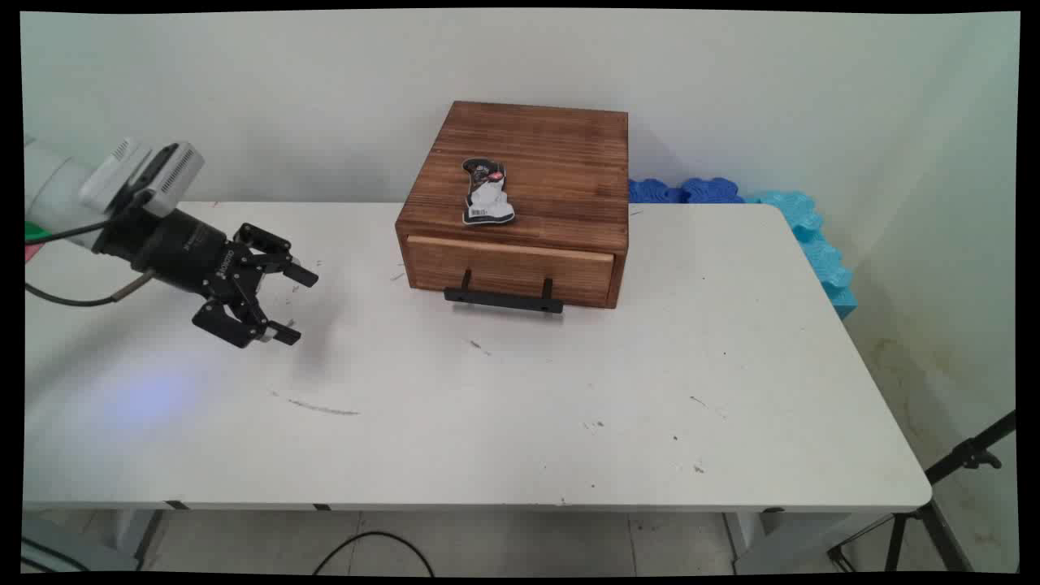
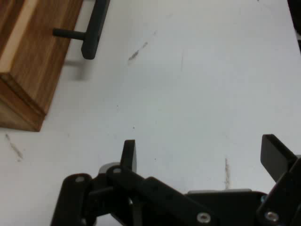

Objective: Open the drawer

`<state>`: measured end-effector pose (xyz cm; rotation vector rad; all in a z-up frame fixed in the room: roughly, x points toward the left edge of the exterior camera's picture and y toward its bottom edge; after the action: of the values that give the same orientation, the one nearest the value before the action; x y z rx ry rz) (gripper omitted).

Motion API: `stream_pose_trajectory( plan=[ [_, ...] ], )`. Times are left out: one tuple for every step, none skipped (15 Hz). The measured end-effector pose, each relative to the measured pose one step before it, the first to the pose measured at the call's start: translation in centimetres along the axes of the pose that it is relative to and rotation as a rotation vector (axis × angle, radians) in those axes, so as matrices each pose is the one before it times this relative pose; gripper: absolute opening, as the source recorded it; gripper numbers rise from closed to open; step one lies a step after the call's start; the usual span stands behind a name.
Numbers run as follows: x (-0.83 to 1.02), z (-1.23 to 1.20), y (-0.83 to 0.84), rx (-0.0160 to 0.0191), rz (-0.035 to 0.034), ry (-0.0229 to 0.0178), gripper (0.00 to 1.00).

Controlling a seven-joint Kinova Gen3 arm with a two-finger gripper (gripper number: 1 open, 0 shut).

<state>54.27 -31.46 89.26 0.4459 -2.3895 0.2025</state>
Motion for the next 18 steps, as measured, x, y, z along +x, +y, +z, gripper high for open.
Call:
stream_pose_trajectory(
  plan=[
    [0.314, 0.083, -0.018, 0.0027, 0.00822, -0.00509, 1.0],
    [0.37, 0.126, -0.048, 0.00302, 0.0088, -0.00526, 1.0],
    [0.588, 0.221, -0.1, 0.00395, 0.01267, -0.0066, 1.0],
    [0.502, 0.212, -0.09, 0.00312, 0.01024, -0.00514, 1.0],
    [0.632, 0.285, -0.137, 0.00484, 0.01179, -0.00546, 1.0],
    [0.669, 0.303, -0.167, 0.00542, 0.01193, -0.00522, 1.0],
    [0.648, 0.317, -0.174, 0.00453, 0.01128, -0.00534, 1.0],
    [0.462, 0.244, -0.135, 0.00349, 0.0072, -0.00373, 1.0],
    [0.65, 0.361, -0.192, 0.00336, 0.00996, -0.00507, 1.0],
    [0.445, 0.262, -0.137, 0.00293, 0.0063, -0.00339, 1.0],
    [0.687, 0.419, -0.194, 0.00362, 0.01004, -0.00513, 1.0],
    [0.845, 0.564, -0.238, 0.00438, 0.01207, -0.00629, 1.0],
    [0.847, 0.605, -0.232, 0.00413, 0.01142, -0.00613, 1.0],
    [0.719, 0.551, -0.166, 0.00319, 0.00895, -0.00576, 1.0],
    [0.864, 0.709, -0.177, 0.00383, 0.00946, -0.00727, 1.0],
    [0.835, 0.714, -0.144, 0.0035, 0.00837, -0.00703, 1.0],
    [0.717, 0.65, -0.091, 0.00259, 0.00698, -0.00626, 1.0],
    [0.835, 0.793, -0.089, 0.00337, 0.00843, -0.00788, 1.0]
  ],
)
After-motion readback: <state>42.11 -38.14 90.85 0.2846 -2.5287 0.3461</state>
